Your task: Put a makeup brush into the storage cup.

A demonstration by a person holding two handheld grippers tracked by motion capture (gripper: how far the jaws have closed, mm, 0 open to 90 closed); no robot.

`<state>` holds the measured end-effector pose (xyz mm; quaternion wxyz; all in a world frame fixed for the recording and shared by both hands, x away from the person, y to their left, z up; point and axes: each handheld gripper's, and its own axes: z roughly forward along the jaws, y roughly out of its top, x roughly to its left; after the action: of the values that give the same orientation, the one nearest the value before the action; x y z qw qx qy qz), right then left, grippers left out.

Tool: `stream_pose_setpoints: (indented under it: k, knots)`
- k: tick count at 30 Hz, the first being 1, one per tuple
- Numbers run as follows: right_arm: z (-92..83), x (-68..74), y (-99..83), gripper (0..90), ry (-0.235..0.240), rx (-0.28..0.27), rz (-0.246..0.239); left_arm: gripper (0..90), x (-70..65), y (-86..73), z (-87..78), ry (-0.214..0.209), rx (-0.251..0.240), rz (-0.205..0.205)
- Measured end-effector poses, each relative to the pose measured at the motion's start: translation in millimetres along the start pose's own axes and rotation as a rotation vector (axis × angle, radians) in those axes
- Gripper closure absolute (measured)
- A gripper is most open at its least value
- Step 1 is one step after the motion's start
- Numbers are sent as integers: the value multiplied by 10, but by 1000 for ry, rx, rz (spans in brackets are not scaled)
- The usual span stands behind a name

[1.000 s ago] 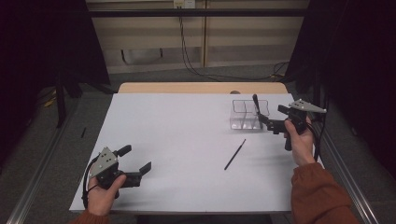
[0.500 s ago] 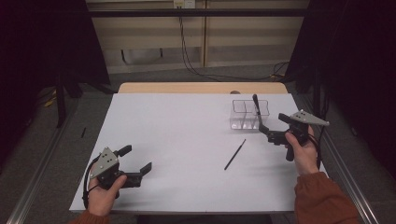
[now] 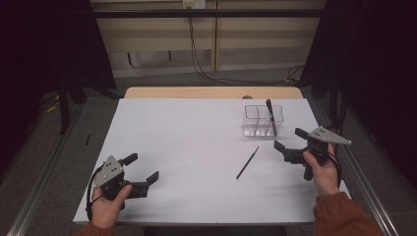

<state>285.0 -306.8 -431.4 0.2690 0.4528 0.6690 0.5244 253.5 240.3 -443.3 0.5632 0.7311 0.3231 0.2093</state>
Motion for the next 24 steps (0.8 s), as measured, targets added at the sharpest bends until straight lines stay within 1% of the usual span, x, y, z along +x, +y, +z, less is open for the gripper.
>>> stream_pose_setpoints:
  k: [2,3,9,14,17,20,24]
  knots:
    - [-39,18,-38,4,5,7,-4,29,-2,-1,-8,4,-3,3]
    - [-52,29,-53,5,4,5,-3,30,-6,2,-15,10,-6,3]
    - [-187,97,-119,5,-5,-14,-5,30,0,-4,-28,13,-3,3]
    - [-256,145,-209,5,11,-4,-3,29,-6,-5,-32,8,-5,-1]
    - [-290,191,-274,5,15,21,-12,29,-11,-7,-39,6,-9,1]
    - [-363,223,-296,4,12,14,-10,29,-7,-18,-46,7,-5,0]
    - [-436,224,-327,4,3,19,-10,29,11,-36,-52,12,-2,-11]
